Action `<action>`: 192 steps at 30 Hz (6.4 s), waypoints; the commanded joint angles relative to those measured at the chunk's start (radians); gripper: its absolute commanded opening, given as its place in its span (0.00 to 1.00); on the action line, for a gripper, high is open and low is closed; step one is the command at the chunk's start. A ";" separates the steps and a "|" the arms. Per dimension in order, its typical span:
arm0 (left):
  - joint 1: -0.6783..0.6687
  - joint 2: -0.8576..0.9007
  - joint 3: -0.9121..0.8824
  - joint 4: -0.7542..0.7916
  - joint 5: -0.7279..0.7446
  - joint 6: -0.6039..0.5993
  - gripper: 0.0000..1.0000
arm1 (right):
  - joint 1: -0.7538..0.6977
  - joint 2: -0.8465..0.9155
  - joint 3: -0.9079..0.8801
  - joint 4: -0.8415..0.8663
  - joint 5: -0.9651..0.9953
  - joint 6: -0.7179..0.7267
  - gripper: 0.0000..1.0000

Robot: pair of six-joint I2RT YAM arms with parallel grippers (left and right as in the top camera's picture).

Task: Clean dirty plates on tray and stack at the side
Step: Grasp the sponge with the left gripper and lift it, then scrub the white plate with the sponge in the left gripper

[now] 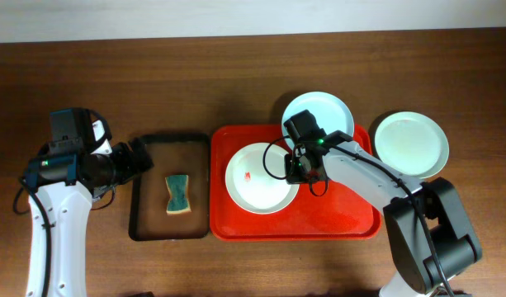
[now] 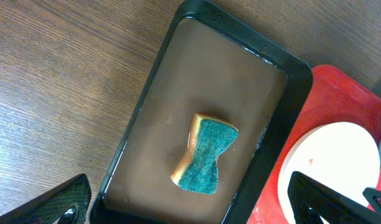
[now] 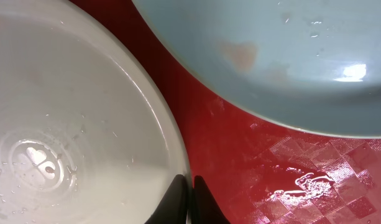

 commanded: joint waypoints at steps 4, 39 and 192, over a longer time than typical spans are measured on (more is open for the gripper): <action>0.003 -0.008 0.008 0.101 0.074 -0.034 0.99 | 0.001 0.014 -0.014 -0.006 0.009 0.007 0.04; -0.333 0.482 -0.076 0.147 -0.147 0.088 0.00 | 0.001 0.014 -0.014 -0.005 0.005 0.007 0.04; -0.611 0.695 0.149 0.260 0.269 0.012 0.00 | 0.040 0.030 -0.044 0.066 -0.199 0.000 0.04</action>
